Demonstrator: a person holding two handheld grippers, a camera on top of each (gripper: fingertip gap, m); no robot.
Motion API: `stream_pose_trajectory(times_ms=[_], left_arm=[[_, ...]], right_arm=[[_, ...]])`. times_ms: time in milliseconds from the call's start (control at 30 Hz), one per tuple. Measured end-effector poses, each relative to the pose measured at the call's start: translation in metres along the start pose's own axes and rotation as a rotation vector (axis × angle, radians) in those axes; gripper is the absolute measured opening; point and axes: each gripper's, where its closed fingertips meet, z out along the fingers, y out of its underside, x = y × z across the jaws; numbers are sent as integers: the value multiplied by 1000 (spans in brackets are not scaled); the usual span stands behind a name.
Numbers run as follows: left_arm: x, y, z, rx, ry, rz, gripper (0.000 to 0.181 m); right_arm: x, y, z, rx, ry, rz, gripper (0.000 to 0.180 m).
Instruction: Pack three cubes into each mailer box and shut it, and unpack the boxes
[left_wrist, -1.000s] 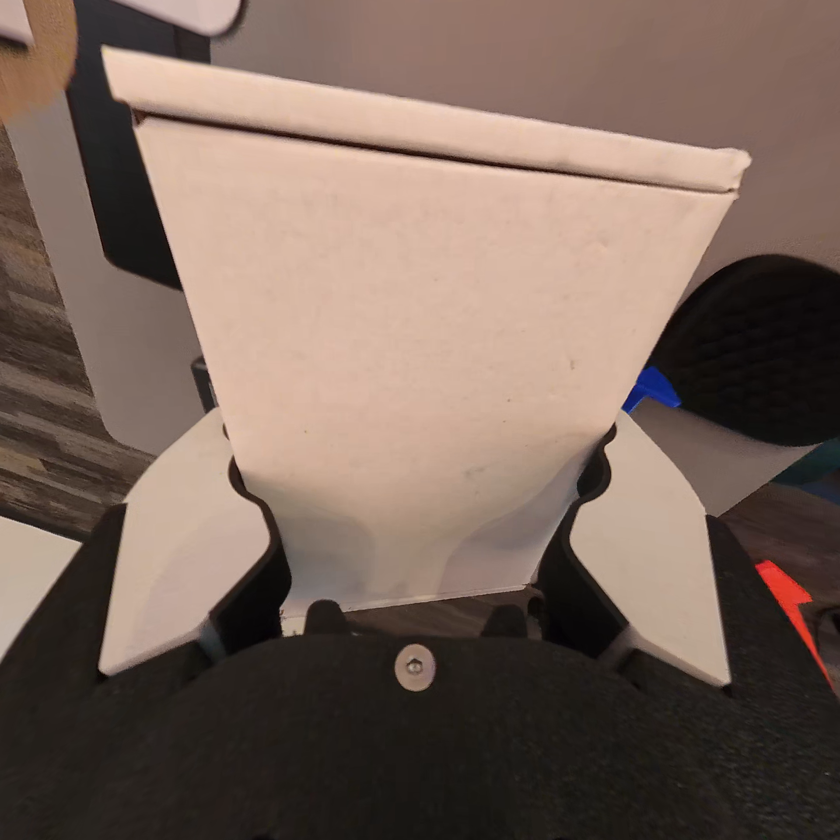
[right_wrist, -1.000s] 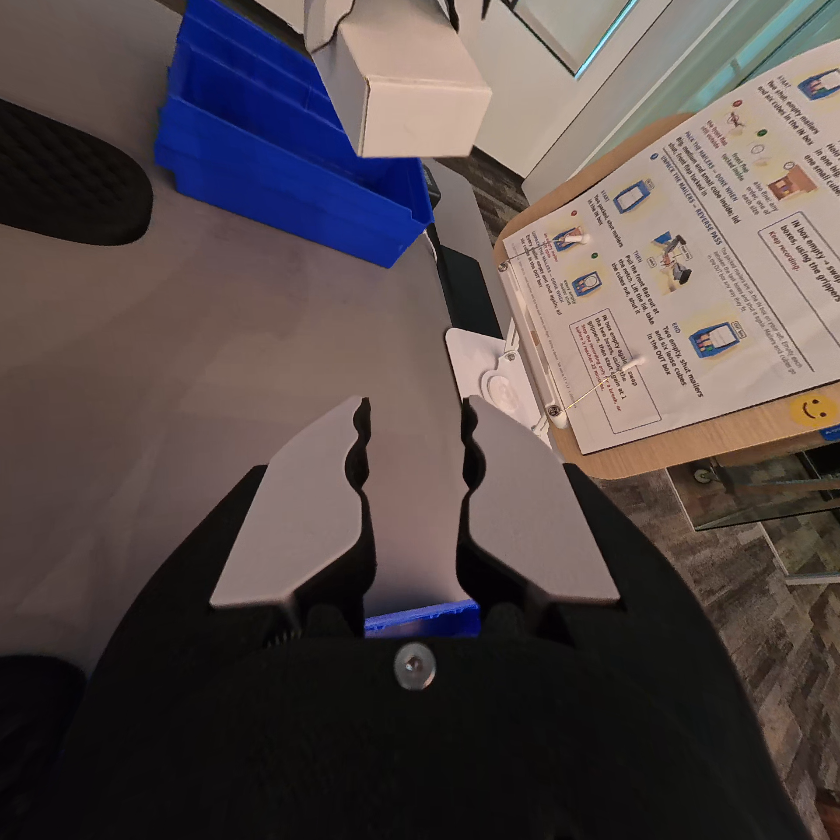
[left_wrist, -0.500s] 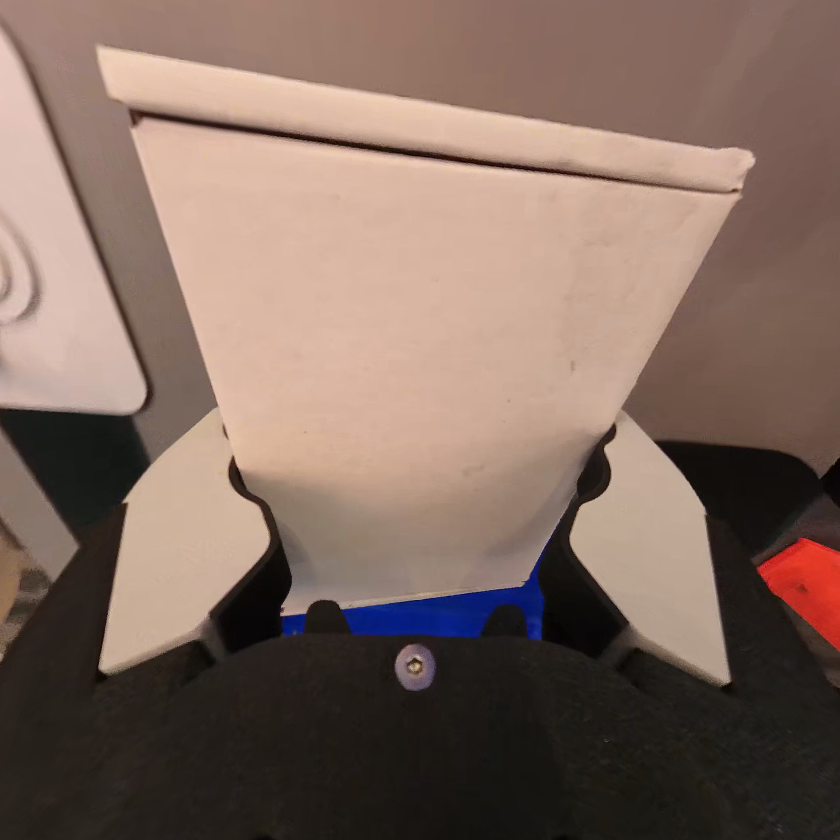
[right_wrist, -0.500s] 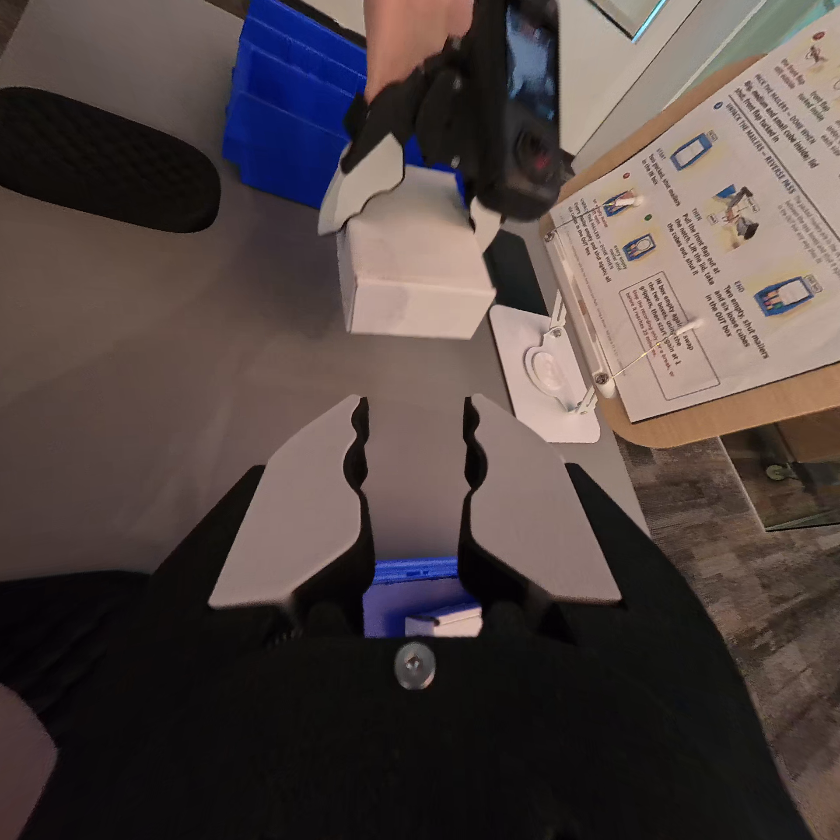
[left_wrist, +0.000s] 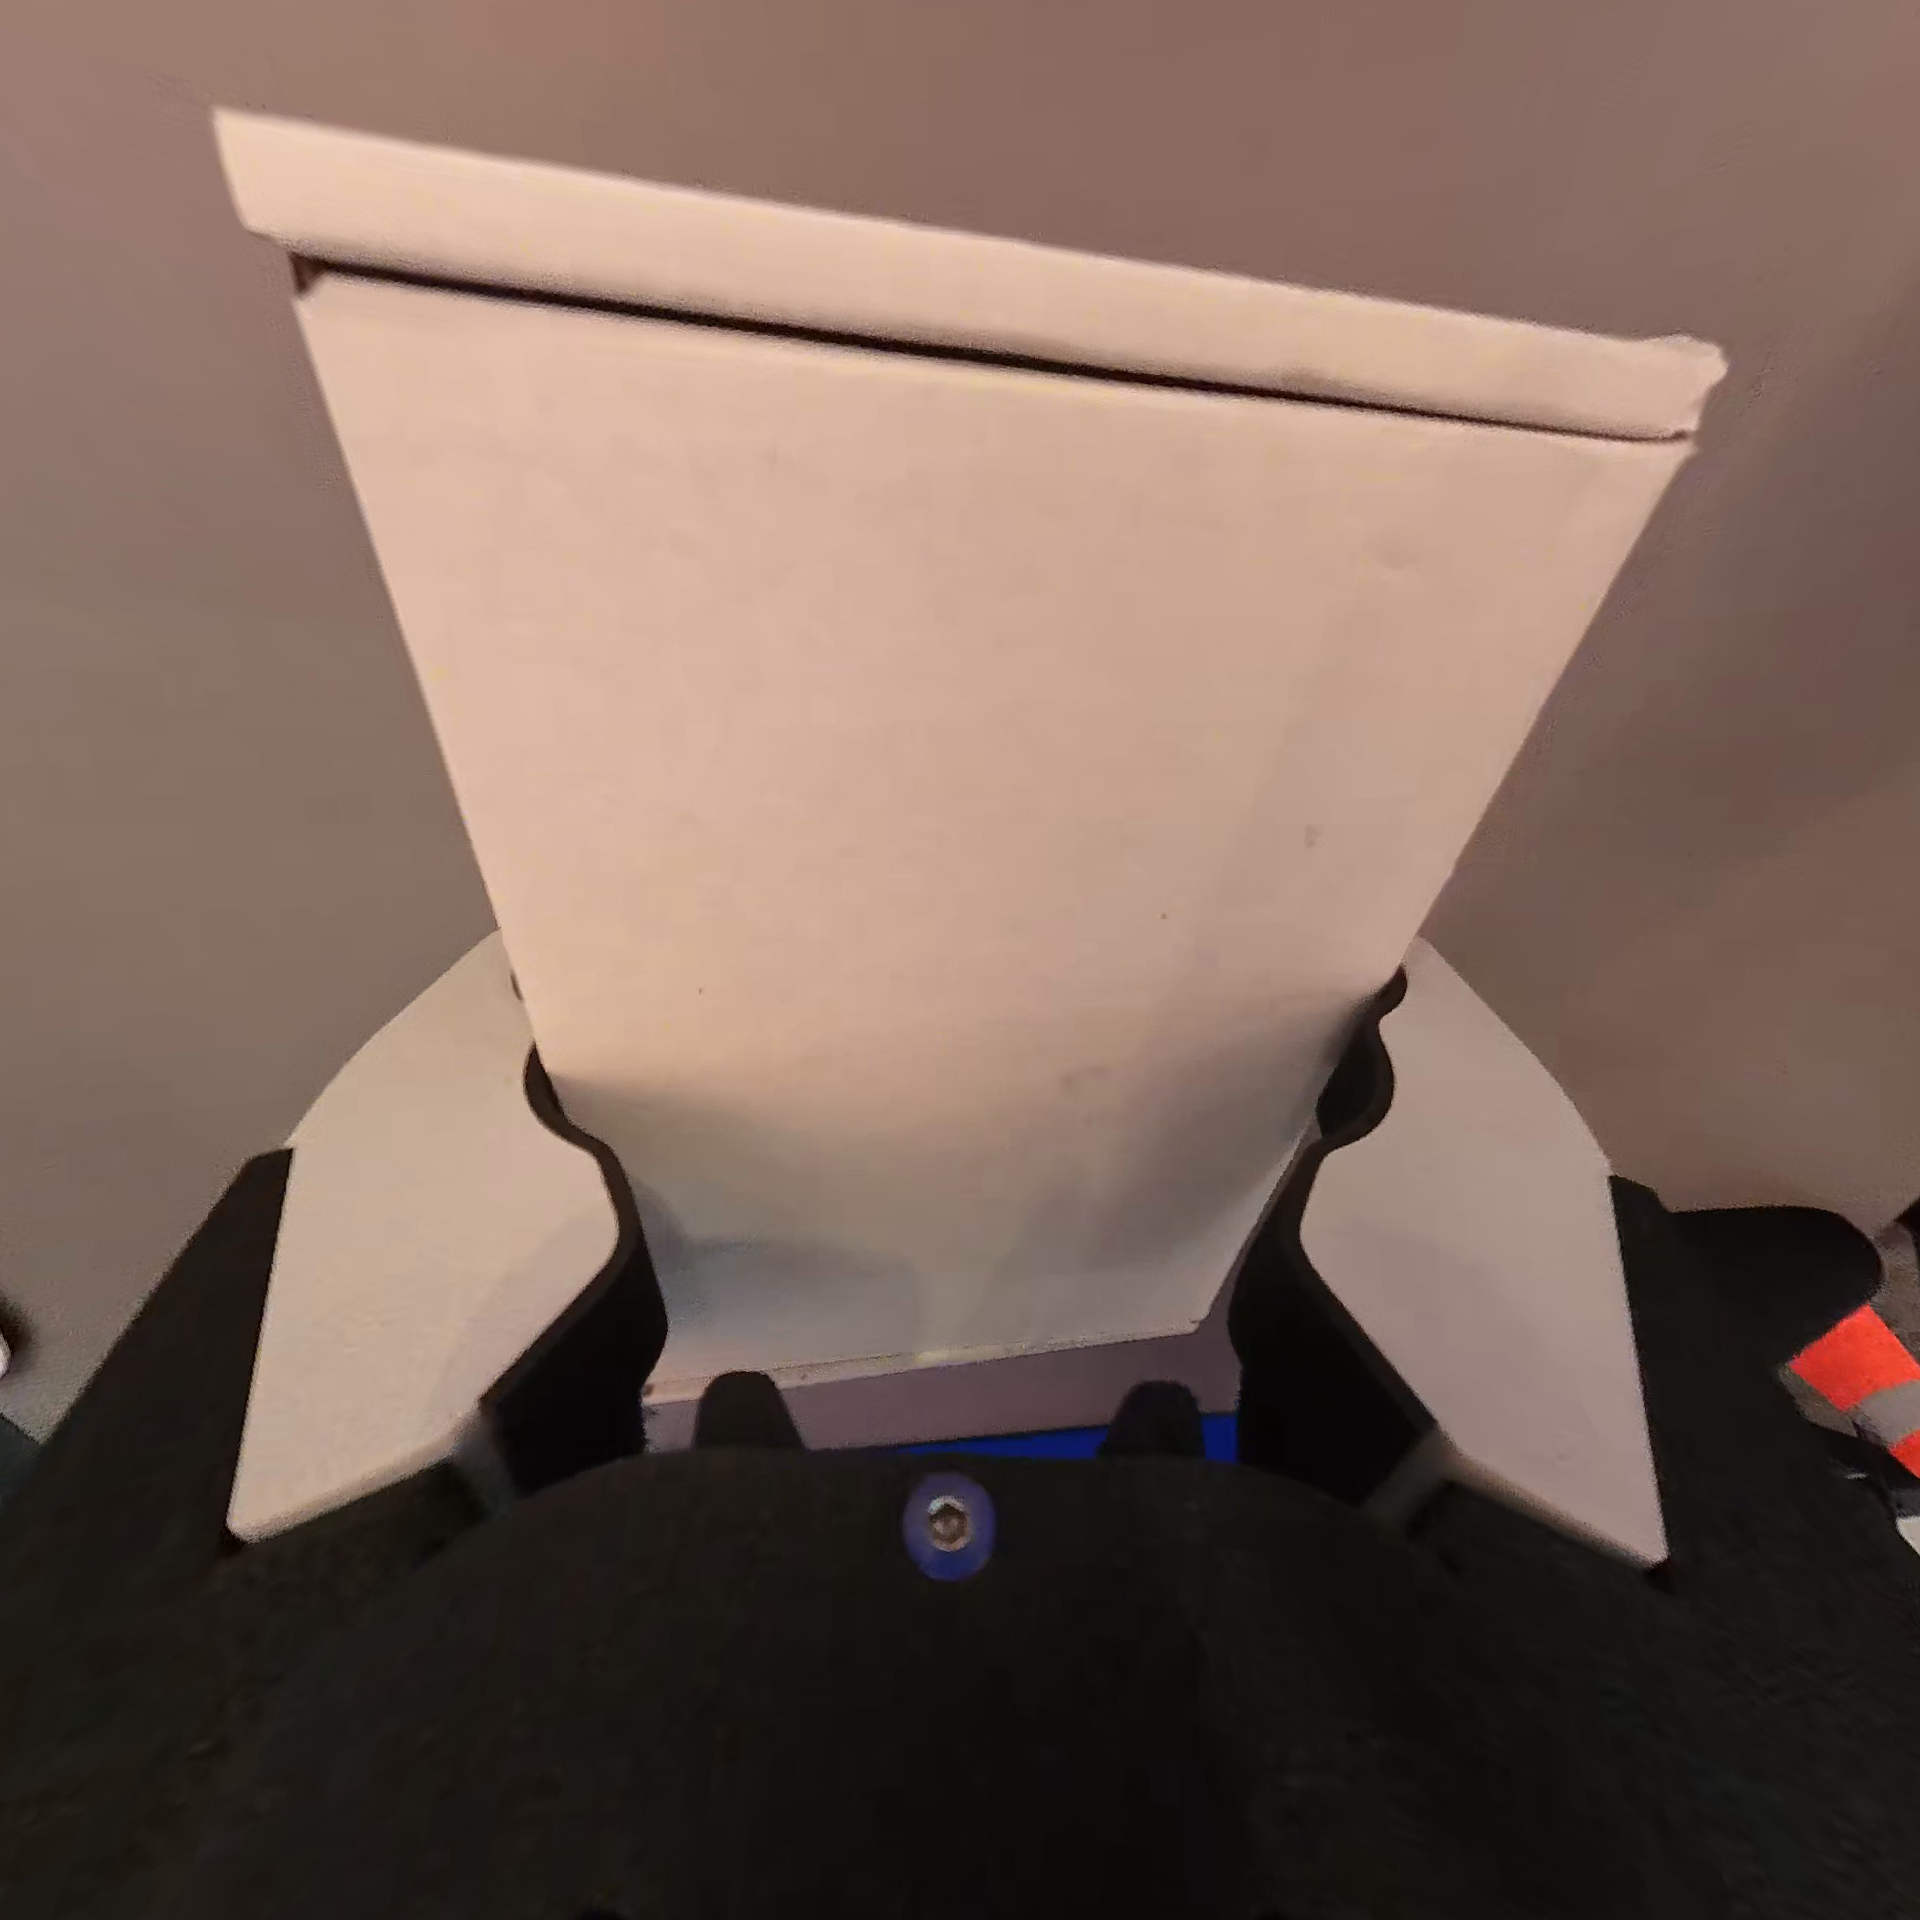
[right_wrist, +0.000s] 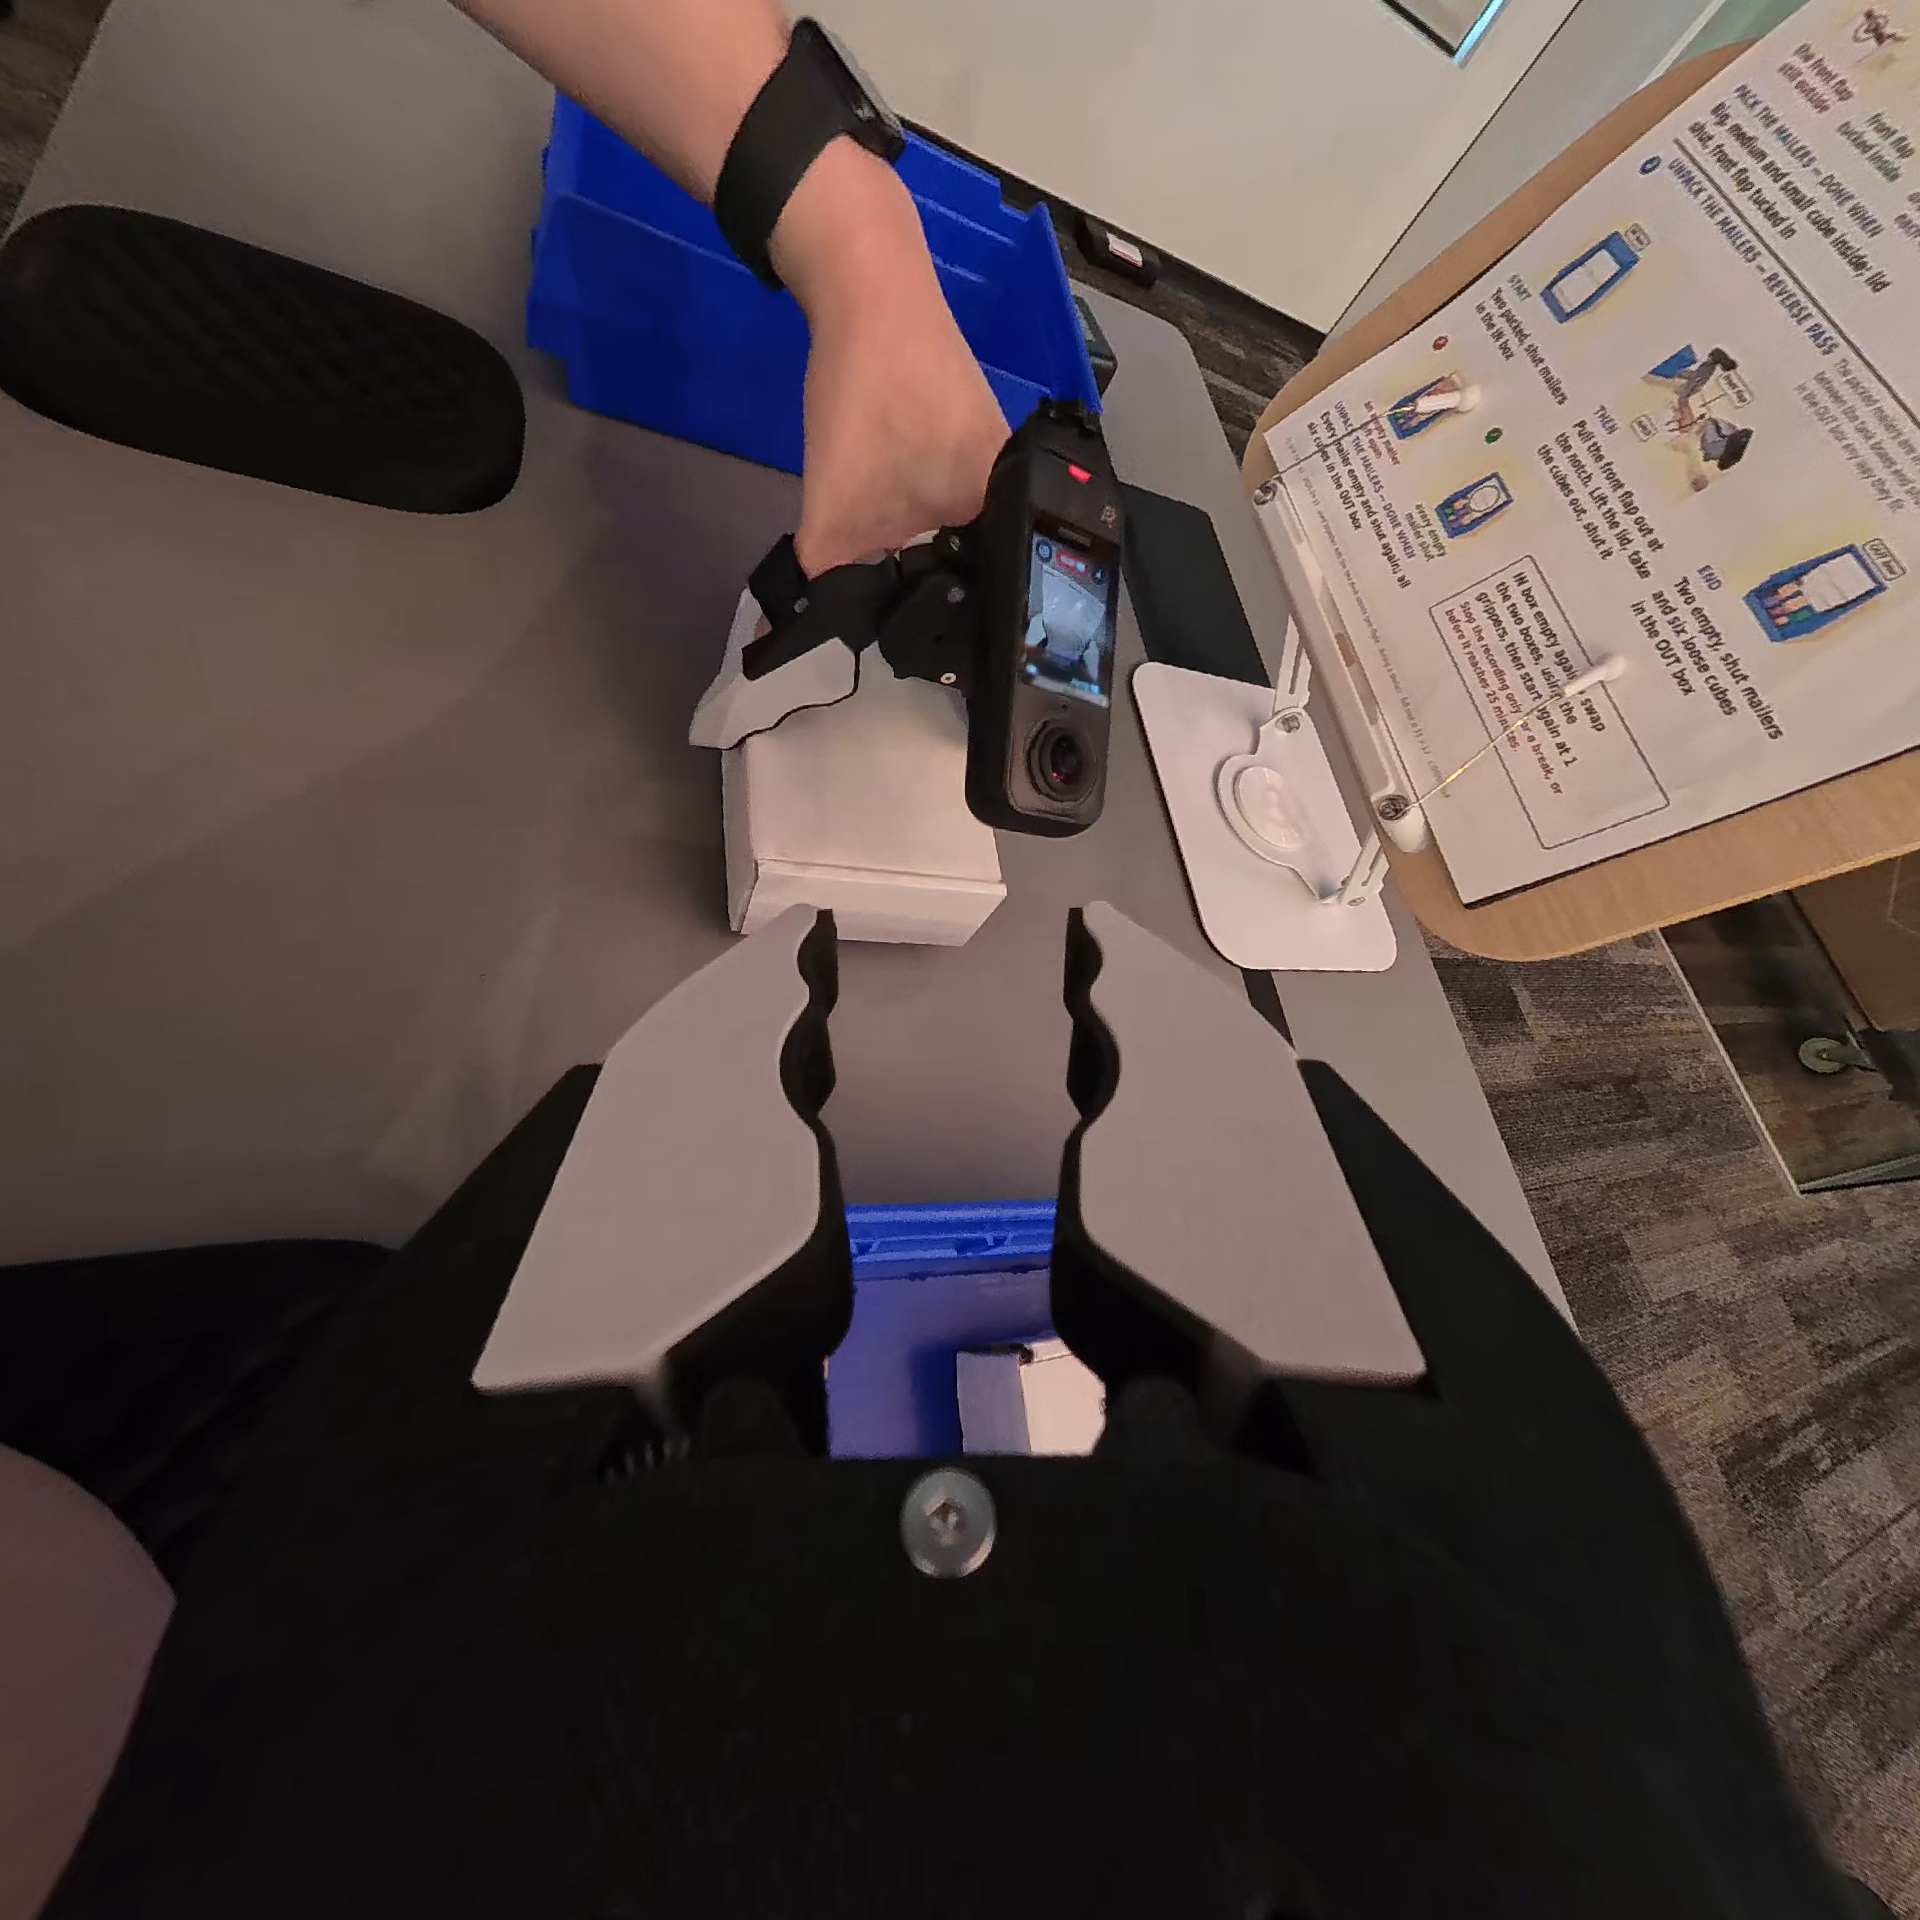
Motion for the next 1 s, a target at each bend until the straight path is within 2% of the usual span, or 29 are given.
stream_pose_trajectory(times_ms=[333,533,600,733,800,933,1000], left_arm=[[-3,4,4,-38,12,-1,139],[-2,3,1,-5,-1,9,139],[-1,0,-8,54,-9,5,134],[-4,-2,-46,237,-64,-59,140],[-3,0,-71,387,-113,-107,142],[10,7,-130,883,-309,-205,145],[26,20,-147,1141,-371,-268,140]], right_arm=[[0,5,-1,-4,-10,17,43],[-2,4,0,3,-22,12,43],[-2,3,-1,14,-21,14,44],[-3,1,1,23,-31,18,45],[-4,-4,9,12,-34,11,48],[2,-28,43,-22,35,-23,60],[4,-44,66,-14,76,16,62]])
